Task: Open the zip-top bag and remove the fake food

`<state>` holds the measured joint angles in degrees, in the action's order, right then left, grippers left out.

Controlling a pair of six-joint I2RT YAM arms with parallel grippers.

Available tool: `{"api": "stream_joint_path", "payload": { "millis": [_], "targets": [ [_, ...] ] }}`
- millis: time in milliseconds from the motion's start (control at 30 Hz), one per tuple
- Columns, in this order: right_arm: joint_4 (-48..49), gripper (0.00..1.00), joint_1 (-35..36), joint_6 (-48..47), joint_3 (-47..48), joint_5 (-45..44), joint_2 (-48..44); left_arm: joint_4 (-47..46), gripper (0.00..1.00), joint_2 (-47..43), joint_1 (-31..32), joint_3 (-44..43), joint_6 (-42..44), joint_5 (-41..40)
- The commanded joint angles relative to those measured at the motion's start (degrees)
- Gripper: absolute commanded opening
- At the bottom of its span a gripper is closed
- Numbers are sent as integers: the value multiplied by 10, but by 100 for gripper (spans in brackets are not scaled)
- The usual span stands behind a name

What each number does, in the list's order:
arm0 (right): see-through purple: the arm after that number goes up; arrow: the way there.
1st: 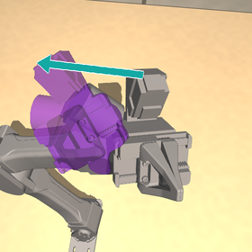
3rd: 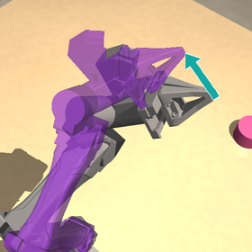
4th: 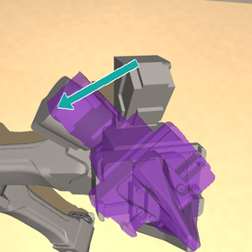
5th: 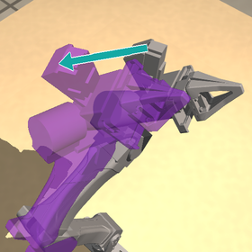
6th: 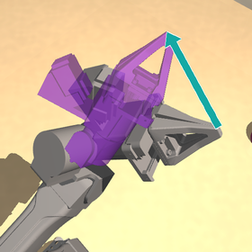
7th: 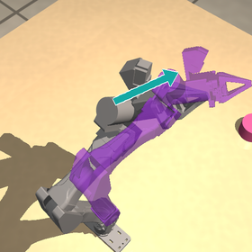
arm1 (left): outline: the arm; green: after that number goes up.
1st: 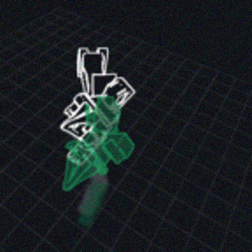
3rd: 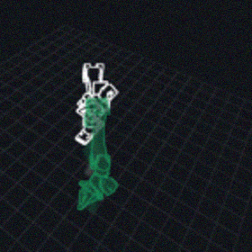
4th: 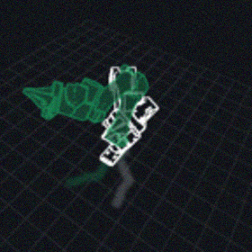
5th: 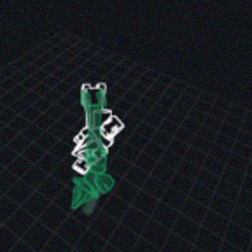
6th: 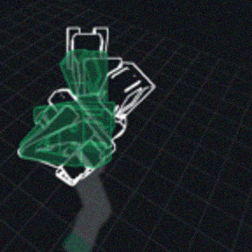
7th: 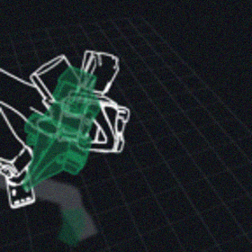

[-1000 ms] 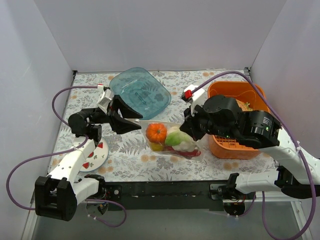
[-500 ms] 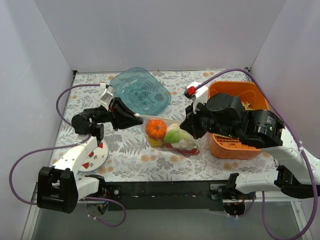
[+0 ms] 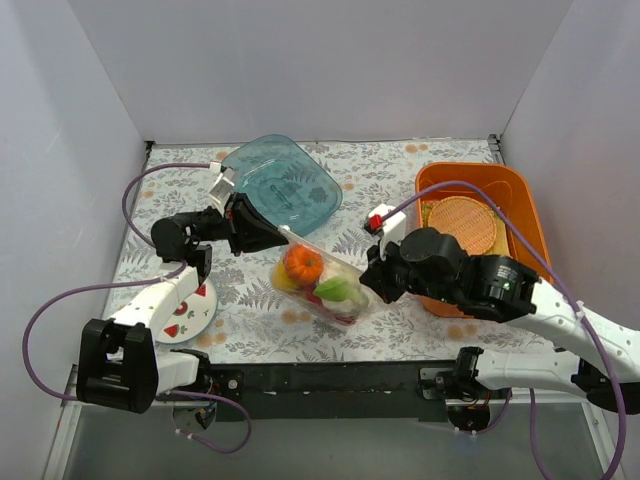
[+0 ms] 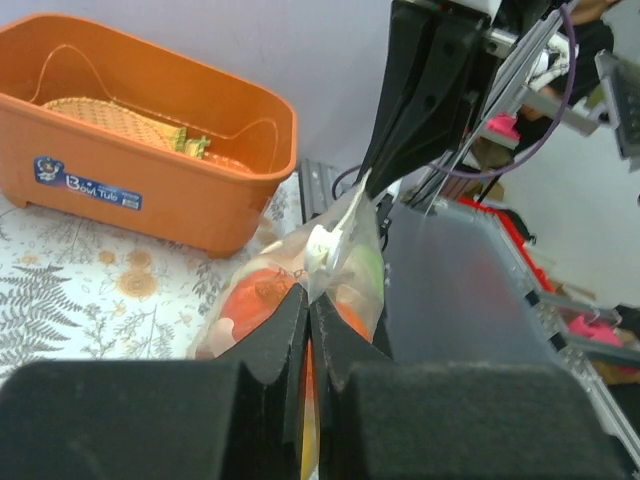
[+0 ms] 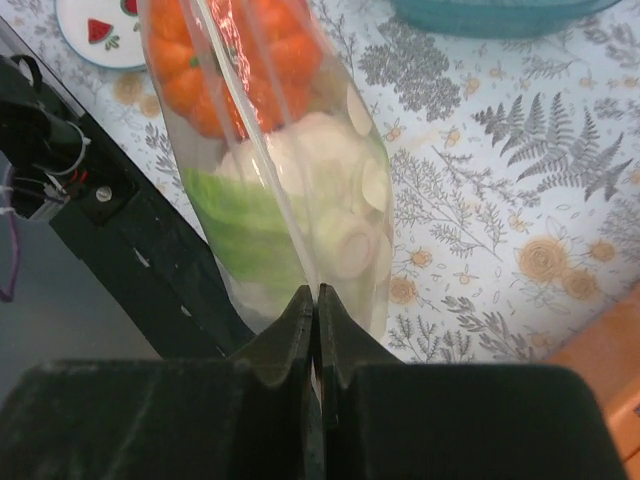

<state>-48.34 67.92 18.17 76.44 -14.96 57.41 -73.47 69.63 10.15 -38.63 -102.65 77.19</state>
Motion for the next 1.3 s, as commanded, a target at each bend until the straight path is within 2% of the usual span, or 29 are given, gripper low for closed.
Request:
{"api": "stream_joint_path", "payload": {
  "millis": [0, 67, 167, 200, 300, 367, 467, 533, 667, 933, 1033, 1267],
  "targets": [
    [135, 11, 1, -4, -150, -2, -58, 145, 0, -3, -6, -31, 147, 6],
    [171, 14, 1, -8, -189, 6, -70, 185, 0, -10, -5, -11, 205, 0],
    [210, 27, 1, -30, -233, 9, -63, 228, 0, -28, -3, 19, 283, -22],
    [222, 38, 2, -38, -236, 10, -59, 233, 0, -33, -2, 23, 290, -21],
    [242, 51, 1, -71, -224, 8, -41, 302, 0, -43, 0, 23, 360, -21],
    [256, 52, 2, -88, -190, 18, -18, 374, 0, -54, 4, 17, 420, -27],
    [304, 53, 1, -138, -151, 41, 15, 433, 0, -58, 8, 1, 458, -33],
    [332, 54, -10, -174, -131, 65, 50, 434, 0, -59, 11, -1, 459, -34],
    [372, 56, -61, -215, -67, 174, 103, 442, 0, -60, 14, -5, 461, -34],
    [453, 53, -175, -186, -32, 425, 189, 436, 0, -66, 14, -1, 460, -40],
    [471, 52, -184, -186, -34, 469, 198, 439, 0, -65, 14, -2, 460, -39],
    [478, 51, -188, -162, -27, 498, 224, 458, 0, -68, 14, -7, 474, -39]
  ]
}}
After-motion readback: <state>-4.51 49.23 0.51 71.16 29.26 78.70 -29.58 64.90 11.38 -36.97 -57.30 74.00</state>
